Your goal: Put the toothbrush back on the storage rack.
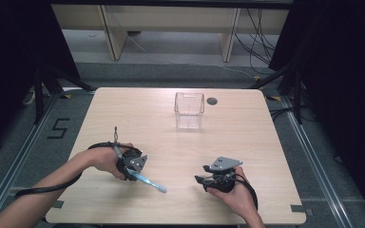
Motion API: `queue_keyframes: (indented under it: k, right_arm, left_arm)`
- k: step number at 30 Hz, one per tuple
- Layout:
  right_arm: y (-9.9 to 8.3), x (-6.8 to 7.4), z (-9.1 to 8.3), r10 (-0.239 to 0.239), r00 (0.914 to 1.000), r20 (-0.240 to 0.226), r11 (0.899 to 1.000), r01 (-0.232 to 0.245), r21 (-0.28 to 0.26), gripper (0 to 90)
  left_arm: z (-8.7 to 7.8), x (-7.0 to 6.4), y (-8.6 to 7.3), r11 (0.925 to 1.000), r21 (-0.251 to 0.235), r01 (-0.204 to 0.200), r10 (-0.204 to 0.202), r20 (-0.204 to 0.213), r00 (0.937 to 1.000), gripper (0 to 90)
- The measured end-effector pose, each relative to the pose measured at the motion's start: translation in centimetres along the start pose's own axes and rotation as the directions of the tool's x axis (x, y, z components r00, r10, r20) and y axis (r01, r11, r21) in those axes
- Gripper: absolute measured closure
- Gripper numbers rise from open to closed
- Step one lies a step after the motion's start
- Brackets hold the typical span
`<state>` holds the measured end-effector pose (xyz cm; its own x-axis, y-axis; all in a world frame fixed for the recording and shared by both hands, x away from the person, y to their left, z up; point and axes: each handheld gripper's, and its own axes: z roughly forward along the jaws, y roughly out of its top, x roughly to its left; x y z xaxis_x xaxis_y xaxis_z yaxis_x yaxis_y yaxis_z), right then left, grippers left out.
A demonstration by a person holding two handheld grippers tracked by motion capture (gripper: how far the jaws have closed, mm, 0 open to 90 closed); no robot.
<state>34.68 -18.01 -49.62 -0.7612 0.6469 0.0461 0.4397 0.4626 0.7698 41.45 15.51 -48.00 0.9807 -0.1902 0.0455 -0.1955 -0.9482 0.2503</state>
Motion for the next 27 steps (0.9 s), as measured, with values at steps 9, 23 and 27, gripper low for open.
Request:
queue_keyframes:
  k: [9, 23, 27]
  right_arm:
    - [0.0, 0.2, 0.0, 0.012, 0.9999, -0.003, 1.0, -0.012, 0.006, 47.3]
    - [0.0, 0.1, 0.0, -0.003, 1.0, -0.003, 1.0, 0.003, 0.001, 47.3]
    - [0.0, 0.0, 0.1, -0.019, 0.9998, 0.003, 1.0, 0.019, -0.005, 47.3]
  left_arm:
    - [0.2, 0.1, 0.4, 0.9994, 0.029, -0.016, 0.016, 0.021, 0.9997, 65.1]
    - [0.3, 0.2, 0.9, 0.9971, 0.072, -0.023, 0.019, 0.062, 0.9979, 71.5]
    - [0.3, 0.1, 1.1, 0.9953, 0.095, -0.02, 0.013, 0.068, 0.9976, 73.5]
